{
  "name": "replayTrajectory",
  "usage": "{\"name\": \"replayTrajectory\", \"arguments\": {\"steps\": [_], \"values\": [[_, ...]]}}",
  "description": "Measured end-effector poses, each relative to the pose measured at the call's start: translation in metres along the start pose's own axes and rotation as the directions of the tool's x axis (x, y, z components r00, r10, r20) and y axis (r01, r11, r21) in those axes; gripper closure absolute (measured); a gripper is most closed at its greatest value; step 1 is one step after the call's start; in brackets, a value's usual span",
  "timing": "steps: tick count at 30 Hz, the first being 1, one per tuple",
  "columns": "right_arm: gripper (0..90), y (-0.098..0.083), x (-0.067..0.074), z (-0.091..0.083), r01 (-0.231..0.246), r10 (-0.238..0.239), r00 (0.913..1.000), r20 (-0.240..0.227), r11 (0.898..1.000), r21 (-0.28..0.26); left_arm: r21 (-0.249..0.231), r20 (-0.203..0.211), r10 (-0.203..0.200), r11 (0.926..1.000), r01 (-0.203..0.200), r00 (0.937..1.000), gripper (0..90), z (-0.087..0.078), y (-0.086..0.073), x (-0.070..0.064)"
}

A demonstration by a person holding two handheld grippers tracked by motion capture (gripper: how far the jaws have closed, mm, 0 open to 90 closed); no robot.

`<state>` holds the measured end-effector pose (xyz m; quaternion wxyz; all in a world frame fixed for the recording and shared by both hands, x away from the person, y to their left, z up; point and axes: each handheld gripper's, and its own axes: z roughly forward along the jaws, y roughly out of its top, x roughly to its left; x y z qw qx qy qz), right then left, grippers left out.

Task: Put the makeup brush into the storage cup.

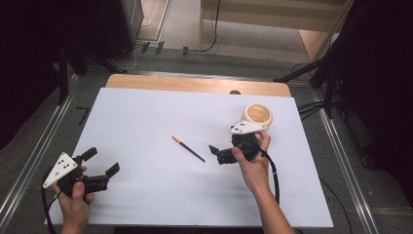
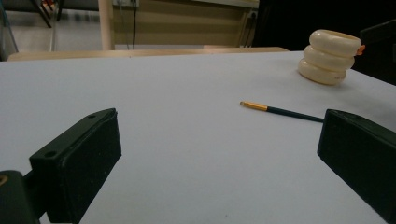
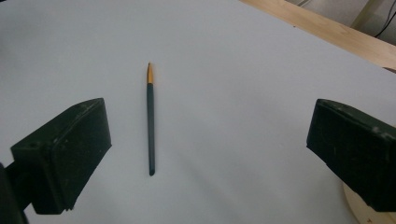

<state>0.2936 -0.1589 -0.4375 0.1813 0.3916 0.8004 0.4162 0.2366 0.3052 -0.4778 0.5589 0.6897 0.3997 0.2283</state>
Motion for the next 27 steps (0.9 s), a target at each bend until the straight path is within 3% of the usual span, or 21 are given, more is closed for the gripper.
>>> {"name": "replayTrajectory", "arguments": {"steps": [15, 27], "values": [[1.0, 0.016, 0.008, 0.020, 0.037, -0.036, 0.9993, -0.004, 0.998, 0.055, -0.004, 0.004, -0.001, 1.0000, 0.001, 1.0000, 0.5, 0.000, 0.000, -0.001], [1.7, 0.034, 0.015, 0.040, 0.075, -0.074, 0.9971, -0.018, 0.990, 0.120, -0.007, 0.003, -0.006, 1.0000, 0.006, 1.0000, 0.5, -0.001, 0.001, -0.001]]}}
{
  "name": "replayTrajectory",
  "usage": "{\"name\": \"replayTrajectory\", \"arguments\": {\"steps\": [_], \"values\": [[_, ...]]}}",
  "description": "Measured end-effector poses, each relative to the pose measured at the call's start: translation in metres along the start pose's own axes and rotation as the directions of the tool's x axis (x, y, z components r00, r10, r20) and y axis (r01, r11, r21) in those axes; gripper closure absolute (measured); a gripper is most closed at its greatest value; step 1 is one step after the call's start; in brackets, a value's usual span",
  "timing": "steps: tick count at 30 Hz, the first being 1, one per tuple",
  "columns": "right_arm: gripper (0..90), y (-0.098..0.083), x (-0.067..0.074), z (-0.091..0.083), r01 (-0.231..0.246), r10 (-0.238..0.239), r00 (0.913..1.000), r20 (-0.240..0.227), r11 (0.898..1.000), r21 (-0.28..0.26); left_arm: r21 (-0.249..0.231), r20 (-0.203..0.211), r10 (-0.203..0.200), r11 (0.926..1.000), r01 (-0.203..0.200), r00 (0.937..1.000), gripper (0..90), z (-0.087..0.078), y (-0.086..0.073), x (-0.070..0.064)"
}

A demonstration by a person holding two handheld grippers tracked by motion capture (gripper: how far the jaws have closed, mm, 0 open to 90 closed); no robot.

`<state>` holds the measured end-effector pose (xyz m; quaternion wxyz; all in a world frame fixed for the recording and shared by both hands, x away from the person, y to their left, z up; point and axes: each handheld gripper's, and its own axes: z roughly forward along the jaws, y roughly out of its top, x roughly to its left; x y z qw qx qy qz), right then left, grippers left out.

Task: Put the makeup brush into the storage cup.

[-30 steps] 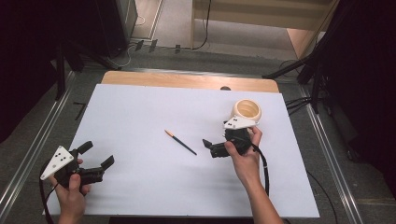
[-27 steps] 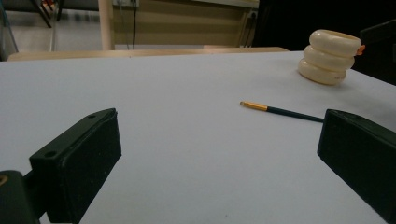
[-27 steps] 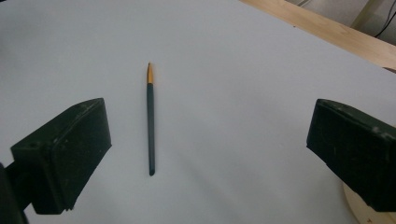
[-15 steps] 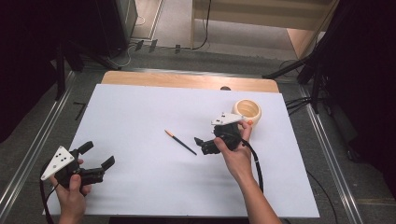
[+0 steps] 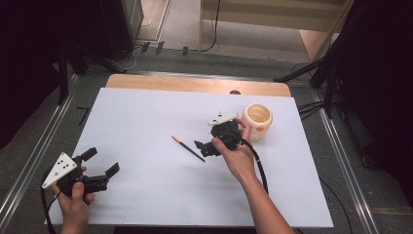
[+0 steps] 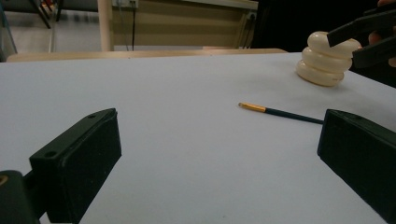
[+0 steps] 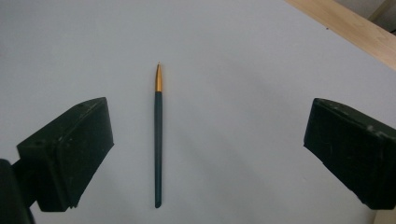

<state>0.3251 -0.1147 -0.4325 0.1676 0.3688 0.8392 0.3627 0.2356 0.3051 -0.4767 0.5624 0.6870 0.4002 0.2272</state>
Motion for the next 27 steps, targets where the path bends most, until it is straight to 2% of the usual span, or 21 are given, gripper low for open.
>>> {"name": "replayTrajectory", "arguments": {"steps": [8, 13, 14, 15, 21, 24, 26, 27], "values": [[2.3, 0.008, 0.003, 0.010, 0.026, -0.026, 0.9996, -0.013, 0.998, 0.064, -0.001, 0.002, 0.001, 1.0000, -0.001, 1.0000, 0.5, 0.000, 0.000, 0.000], [5.4, 0.013, 0.007, 0.022, 0.049, -0.047, 0.9987, -0.017, 0.988, 0.144, -0.002, 0.005, 0.001, 1.0000, -0.001, 1.0000, 0.5, 0.000, 0.000, 0.000], [5.4, 0.013, 0.007, 0.022, 0.049, -0.047, 0.9987, -0.017, 0.988, 0.144, -0.002, 0.005, 0.001, 1.0000, -0.001, 1.0000, 0.5, 0.000, 0.000, 0.000], [6.1, 0.013, 0.008, 0.026, 0.058, -0.056, 0.9983, -0.017, 0.983, 0.174, -0.001, 0.005, 0.002, 1.0000, -0.002, 1.0000, 0.5, 0.000, 0.000, -0.001], [6.5, 0.015, 0.011, 0.035, 0.074, -0.071, 0.9972, -0.021, 0.972, 0.224, -0.002, 0.007, 0.002, 1.0000, -0.002, 1.0000, 0.5, 0.000, 0.000, -0.001], [6.5, 0.017, 0.013, 0.039, 0.073, -0.066, 0.9973, -0.032, 0.964, 0.257, -0.002, 0.007, 0.003, 1.0000, -0.003, 1.0000, 0.5, 0.000, 0.000, -0.001], [6.5, 0.017, 0.013, 0.041, 0.070, -0.064, 0.9974, -0.034, 0.963, 0.262, -0.001, 0.007, 0.003, 1.0000, -0.003, 1.0000, 0.5, 0.000, 0.000, -0.001], [6.5, 0.018, 0.013, 0.044, 0.067, -0.058, 0.9975, -0.042, 0.957, 0.282, 0.000, 0.007, 0.005, 1.0000, -0.005, 1.0000, 0.5, 0.000, 0.000, -0.001]]}}
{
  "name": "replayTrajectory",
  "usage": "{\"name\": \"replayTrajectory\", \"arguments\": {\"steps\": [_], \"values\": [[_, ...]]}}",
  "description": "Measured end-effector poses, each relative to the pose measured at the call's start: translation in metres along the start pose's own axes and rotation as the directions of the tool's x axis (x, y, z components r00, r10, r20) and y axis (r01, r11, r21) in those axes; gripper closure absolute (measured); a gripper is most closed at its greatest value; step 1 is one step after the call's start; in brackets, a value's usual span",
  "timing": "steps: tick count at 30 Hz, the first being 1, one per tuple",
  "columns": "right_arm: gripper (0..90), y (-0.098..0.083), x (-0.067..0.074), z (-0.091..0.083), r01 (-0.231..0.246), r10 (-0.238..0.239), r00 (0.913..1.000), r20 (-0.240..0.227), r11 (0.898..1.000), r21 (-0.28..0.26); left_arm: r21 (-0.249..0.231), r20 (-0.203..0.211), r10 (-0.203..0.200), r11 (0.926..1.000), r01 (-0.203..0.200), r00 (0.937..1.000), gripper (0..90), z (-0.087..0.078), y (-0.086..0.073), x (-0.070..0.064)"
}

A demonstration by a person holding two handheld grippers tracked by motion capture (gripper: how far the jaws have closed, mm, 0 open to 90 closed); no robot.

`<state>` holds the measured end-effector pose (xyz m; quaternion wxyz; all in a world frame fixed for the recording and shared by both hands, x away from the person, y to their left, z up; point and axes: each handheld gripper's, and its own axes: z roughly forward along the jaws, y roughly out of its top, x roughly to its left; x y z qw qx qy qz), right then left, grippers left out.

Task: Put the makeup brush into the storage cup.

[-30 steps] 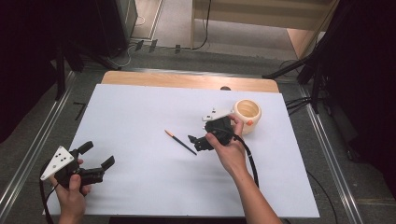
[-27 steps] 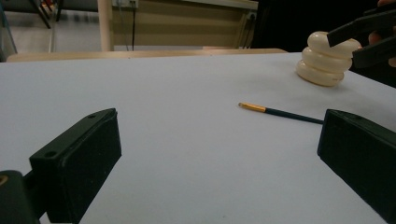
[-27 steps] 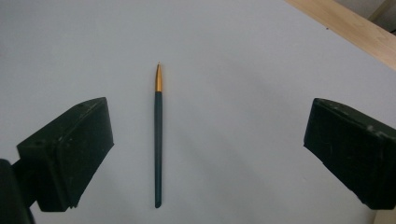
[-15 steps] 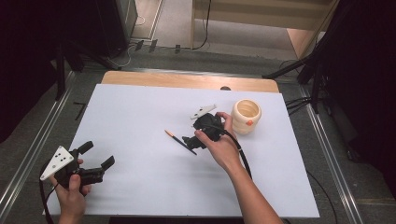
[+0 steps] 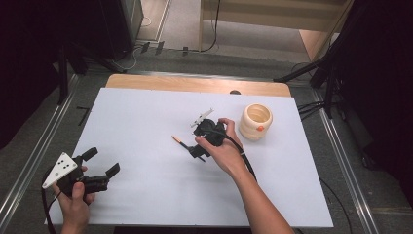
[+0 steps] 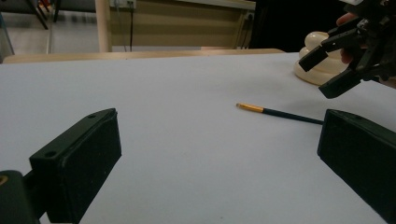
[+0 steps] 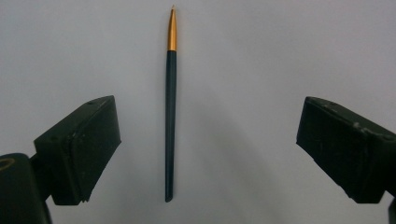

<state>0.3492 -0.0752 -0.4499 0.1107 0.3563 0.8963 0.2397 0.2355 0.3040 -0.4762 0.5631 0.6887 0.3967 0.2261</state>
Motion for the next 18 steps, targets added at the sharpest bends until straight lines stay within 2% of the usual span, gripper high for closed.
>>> {"name": "replayTrajectory", "arguments": {"steps": [13, 18], "values": [[13.3, 0.008, 0.003, 0.014, 0.020, -0.019, 0.9998, -0.005, 0.996, 0.091, 0.000, 0.003, 0.002, 1.0000, -0.002, 1.0000, 0.5, 0.001, 0.000, 0.000], [14.3, 0.012, 0.007, 0.020, 0.040, -0.039, 0.9992, -0.013, 0.989, 0.146, 0.000, 0.004, 0.002, 1.0000, -0.002, 1.0000, 0.5, 0.001, 0.000, 0.000]]}}
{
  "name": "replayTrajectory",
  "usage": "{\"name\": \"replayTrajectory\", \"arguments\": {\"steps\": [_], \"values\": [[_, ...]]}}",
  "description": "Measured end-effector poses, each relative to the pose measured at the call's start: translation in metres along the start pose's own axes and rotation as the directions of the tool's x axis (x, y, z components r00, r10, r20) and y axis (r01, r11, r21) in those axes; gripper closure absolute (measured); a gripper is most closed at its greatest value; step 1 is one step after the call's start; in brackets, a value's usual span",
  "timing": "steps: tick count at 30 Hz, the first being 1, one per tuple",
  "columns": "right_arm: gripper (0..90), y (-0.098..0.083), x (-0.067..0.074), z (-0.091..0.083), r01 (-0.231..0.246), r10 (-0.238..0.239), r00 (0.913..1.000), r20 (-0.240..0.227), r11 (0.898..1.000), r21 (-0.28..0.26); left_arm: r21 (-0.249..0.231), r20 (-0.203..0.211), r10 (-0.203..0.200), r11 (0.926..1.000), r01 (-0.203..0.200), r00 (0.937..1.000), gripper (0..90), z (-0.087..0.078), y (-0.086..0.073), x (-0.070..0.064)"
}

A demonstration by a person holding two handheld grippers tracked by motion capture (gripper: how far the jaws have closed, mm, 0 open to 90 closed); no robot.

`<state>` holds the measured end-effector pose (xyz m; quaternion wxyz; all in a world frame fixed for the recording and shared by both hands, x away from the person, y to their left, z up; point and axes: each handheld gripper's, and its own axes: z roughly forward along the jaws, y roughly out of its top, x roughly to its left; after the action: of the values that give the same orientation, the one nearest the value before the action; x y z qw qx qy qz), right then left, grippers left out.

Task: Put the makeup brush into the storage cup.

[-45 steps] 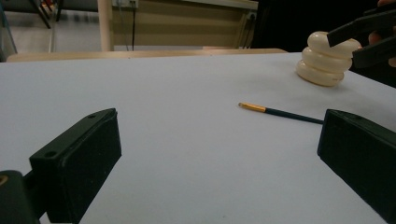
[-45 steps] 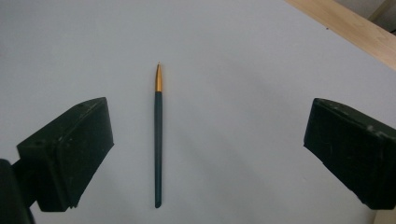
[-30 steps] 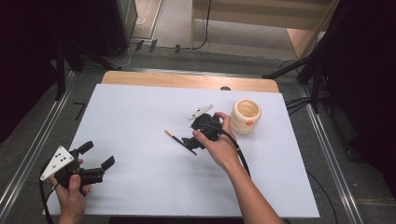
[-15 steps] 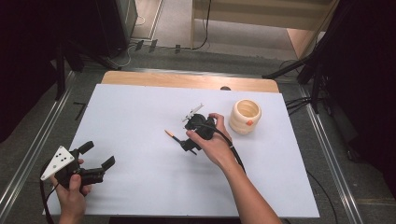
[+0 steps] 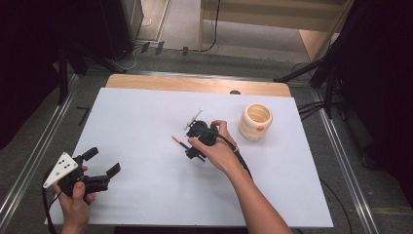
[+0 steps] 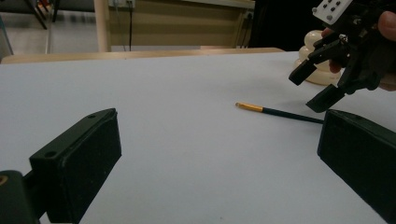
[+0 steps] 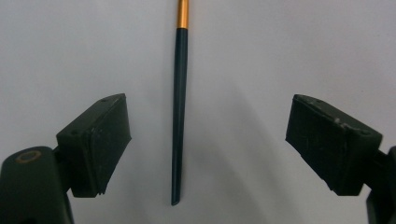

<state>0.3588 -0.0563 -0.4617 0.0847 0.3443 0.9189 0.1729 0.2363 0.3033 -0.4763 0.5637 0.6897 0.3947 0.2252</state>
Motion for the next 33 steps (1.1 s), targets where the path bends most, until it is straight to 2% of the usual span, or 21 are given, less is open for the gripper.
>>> {"name": "replayTrajectory", "arguments": {"steps": [2, 5, 7, 8, 9, 10, 11, 12, 18, 25, 26, 27, 28, 29, 30, 33], "values": [[14.5, 0.001, 0.001, 0.002, 0.006, -0.006, 1.0000, -0.001, 1.000, 0.008, -0.001, 0.000, -0.001, 1.0000, 0.001, 1.0000, 0.5, 0.000, 0.000, 0.000], [17.0, 0.003, 0.002, 0.008, 0.017, -0.015, 0.9994, -0.032, 0.999, 0.047, 0.000, -0.001, 0.000, 1.0000, 0.000, 1.0000, 0.5, 0.000, 0.000, 0.000], [19.4, 0.004, 0.003, 0.010, 0.026, -0.024, 0.9994, -0.024, 0.998, 0.065, -0.001, -0.002, -0.001, 1.0000, 0.001, 1.0000, 0.5, 0.000, 0.000, 0.000], [24.7, 0.005, 0.004, 0.013, 0.017, -0.015, 0.9996, -0.022, 0.996, 0.083, -0.001, -0.003, -0.001, 1.0000, 0.001, 1.0000, 0.5, 0.000, 0.000, 0.001], [24.7, 0.005, 0.004, 0.013, 0.017, -0.015, 0.9996, -0.022, 0.996, 0.083, -0.001, -0.003, -0.001, 1.0000, 0.001, 1.0000, 0.5, 0.000, 0.000, 0.001], [28.9, 0.006, 0.003, 0.015, 0.006, -0.002, 0.9988, -0.048, 0.997, 0.082, -0.001, -0.003, -0.001, 1.0000, 0.001, 1.0000, 0.5, 0.000, 0.000, 0.001], [28.9, 0.006, 0.003, 0.015, 0.006, -0.002, 0.9988, -0.048, 0.997, 0.082, -0.001, -0.003, -0.001, 1.0000, 0.001, 1.0000, 0.5, 0.000, 0.000, 0.001], [33.6, 0.007, 0.002, 0.016, -0.001, 0.005, 0.9989, -0.047, 0.996, 0.084, -0.001, -0.002, -0.001, 1.0000, 0.001, 1.0000, 0.5, 0.000, 0.000, 0.001], [37.2, 0.009, 0.003, 0.023, 0.008, -0.002, 0.9990, -0.045, 0.992, 0.127, 0.006, -0.003, 0.006, 1.0000, -0.006, 1.0000, 0.5, 0.000, 0.000, 0.000], [45.7, 0.013, 0.006, 0.023, 0.021, -0.015, 0.9988, -0.046, 0.991, 0.135, 0.008, -0.003, 0.009, 0.9999, -0.009, 1.0000, 0.5, 0.001, 0.000, 0.000], [50.2, 0.014, 0.007, 0.022, 0.039, -0.031, 0.9983, -0.050, 0.988, 0.148, 0.007, -0.004, 0.008, 0.9999, -0.008, 1.0000, 0.5, 0.001, 0.000, 0.000], [50.2, 0.014, 0.007, 0.022, 0.039, -0.031, 0.9983, -0.050, 0.988, 0.148, 0.007, -0.004, 0.008, 0.9999, -0.008, 1.0000, 0.5, 0.001, 0.000, 0.000], [56.6, 0.015, 0.007, 0.022, 0.041, -0.033, 0.9979, -0.056, 0.988, 0.148, 0.009, -0.003, 0.007, 0.9999, -0.007, 1.0000, 0.5, 0.001, 0.000, 0.000], [56.6, 0.015, 0.007, 0.022, 0.041, -0.033, 0.9979, -0.056, 0.988, 0.148, 0.009, -0.003, 0.007, 0.9999, -0.007, 1.0000, 0.5, 0.001, 0.000, 0.000], [60.2, 0.016, 0.006, 0.021, 0.044, -0.035, 0.9976, -0.059, 0.987, 0.156, 0.010, -0.003, 0.007, 0.9999, -0.007, 1.0000, 0.5, 0.001, 0.000, -0.001], [75.5, 0.017, 0.003, 0.021, 0.026, -0.016, 0.9979, -0.062, 0.987, 0.160, 0.012, -0.004, 0.006, 0.9999, -0.006, 1.0000, 0.5, 0.002, 0.000, -0.001]]}}
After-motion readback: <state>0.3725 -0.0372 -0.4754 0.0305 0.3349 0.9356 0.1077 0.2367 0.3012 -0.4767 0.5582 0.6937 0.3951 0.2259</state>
